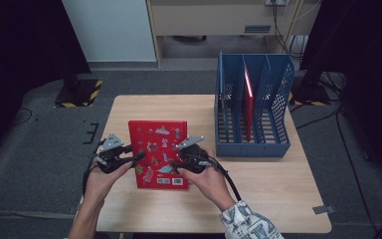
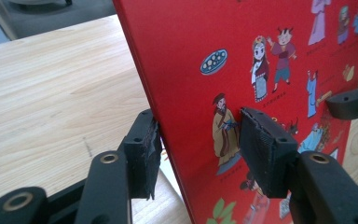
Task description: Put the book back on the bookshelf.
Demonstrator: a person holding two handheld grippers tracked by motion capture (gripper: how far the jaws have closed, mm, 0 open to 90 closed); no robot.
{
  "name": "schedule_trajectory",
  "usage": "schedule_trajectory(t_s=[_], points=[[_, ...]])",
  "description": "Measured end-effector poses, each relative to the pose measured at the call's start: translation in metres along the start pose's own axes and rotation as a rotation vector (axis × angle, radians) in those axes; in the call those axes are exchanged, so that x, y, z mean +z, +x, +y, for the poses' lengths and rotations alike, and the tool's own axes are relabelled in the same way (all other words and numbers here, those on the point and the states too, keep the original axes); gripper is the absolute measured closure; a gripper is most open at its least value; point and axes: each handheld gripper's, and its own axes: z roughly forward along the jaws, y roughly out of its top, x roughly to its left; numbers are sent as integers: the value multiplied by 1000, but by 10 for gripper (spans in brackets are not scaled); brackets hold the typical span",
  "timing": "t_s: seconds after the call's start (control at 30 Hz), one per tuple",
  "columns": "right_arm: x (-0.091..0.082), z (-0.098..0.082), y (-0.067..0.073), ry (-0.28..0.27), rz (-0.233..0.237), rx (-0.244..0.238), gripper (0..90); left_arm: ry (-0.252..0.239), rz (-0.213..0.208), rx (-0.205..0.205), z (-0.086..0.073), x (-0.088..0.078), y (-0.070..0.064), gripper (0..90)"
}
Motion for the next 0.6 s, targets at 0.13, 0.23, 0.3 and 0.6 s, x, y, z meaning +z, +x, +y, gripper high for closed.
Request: schedule_trajectory(t_s=[0.13,0.23,0.3,0.6], points=[[-2,7,2,-6,6,-6,465,-6,3,-12,1,-6,2,502],[-2,9,2,-6,16,-3,476,-7,5,-15,1,-9,2,505],[-4,10,2,-16,27,-2,491,-12,5,-12,1,-11,2,504],[-16,21,-2,-55,72,24,526,-47,2,7,12,-23,0,515]])
